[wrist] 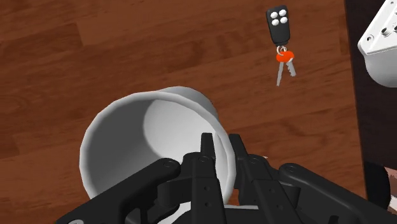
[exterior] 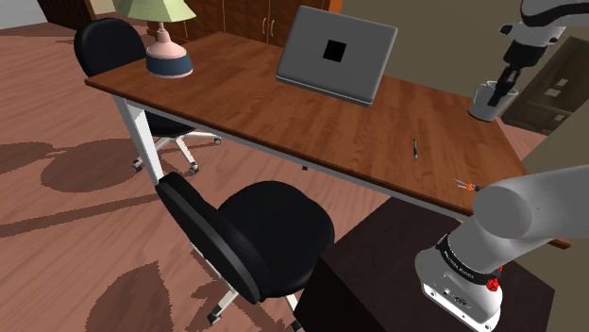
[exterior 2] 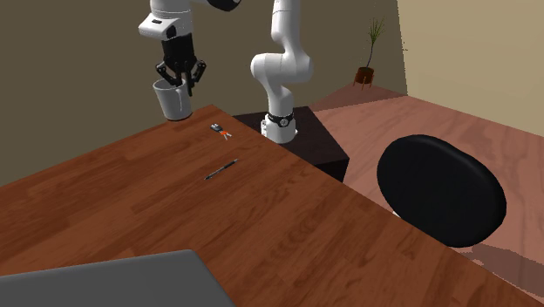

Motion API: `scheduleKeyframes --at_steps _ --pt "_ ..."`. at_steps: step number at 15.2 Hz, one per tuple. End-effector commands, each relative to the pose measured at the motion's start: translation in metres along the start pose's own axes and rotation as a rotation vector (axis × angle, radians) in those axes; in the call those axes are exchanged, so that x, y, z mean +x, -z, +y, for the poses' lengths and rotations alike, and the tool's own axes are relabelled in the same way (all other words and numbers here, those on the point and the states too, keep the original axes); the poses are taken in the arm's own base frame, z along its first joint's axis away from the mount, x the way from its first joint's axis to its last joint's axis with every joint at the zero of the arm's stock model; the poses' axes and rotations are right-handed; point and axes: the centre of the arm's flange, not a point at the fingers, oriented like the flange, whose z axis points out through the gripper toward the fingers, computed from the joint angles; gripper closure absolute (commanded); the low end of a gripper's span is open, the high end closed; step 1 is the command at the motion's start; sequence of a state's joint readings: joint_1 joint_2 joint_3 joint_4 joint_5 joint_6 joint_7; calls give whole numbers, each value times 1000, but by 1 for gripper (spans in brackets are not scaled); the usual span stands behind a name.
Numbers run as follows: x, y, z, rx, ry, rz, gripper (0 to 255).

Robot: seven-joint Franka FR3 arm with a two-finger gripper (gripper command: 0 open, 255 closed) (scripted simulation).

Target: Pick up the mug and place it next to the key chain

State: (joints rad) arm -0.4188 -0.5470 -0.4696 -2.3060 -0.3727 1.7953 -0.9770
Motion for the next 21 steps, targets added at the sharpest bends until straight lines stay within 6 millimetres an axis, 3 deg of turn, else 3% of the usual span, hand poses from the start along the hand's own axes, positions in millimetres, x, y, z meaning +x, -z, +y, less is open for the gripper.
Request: scheduleKeyframes --at_steps 1,9,21 --pt "-27 -6 2 0 2 0 255" --pt "-129 -17 8 0 2 0 255" --pt "-122 -80 4 0 2 0 255"
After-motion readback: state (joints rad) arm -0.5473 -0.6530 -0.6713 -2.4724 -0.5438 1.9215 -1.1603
